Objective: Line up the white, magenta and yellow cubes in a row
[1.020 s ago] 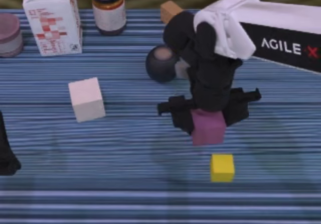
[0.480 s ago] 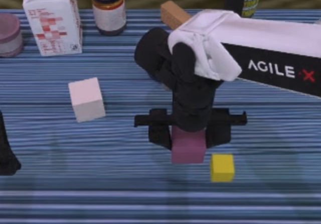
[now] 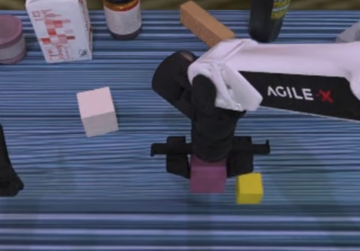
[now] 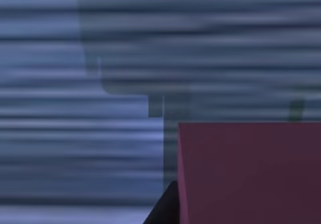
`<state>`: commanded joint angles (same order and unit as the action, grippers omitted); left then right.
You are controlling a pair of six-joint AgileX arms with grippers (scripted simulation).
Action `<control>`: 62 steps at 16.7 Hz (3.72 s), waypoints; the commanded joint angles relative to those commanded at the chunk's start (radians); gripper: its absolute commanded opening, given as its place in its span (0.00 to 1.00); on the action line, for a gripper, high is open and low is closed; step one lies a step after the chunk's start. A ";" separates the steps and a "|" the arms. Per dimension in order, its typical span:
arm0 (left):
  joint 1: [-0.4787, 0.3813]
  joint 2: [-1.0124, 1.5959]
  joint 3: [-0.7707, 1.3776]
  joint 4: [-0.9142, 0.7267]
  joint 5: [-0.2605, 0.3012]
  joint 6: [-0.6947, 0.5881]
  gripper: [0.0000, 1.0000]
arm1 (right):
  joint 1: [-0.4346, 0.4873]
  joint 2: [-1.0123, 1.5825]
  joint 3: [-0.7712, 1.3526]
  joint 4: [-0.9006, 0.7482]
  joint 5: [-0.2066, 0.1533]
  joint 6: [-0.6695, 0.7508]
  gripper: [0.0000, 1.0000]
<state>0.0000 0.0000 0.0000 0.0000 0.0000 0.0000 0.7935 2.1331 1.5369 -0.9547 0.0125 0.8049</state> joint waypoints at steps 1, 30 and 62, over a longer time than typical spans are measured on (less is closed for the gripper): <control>0.000 0.000 0.000 0.000 0.000 0.000 1.00 | 0.001 0.013 -0.023 0.037 0.001 0.001 0.00; 0.000 0.000 0.000 0.000 0.000 0.000 1.00 | 0.001 0.033 -0.056 0.083 0.003 0.004 1.00; -0.183 1.615 1.316 -0.864 0.004 0.722 1.00 | -0.560 -1.581 -1.072 0.552 0.140 -0.615 1.00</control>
<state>-0.1834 1.6152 1.3165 -0.8640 0.0040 0.7219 0.2331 0.5521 0.4645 -0.4023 0.1530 0.1899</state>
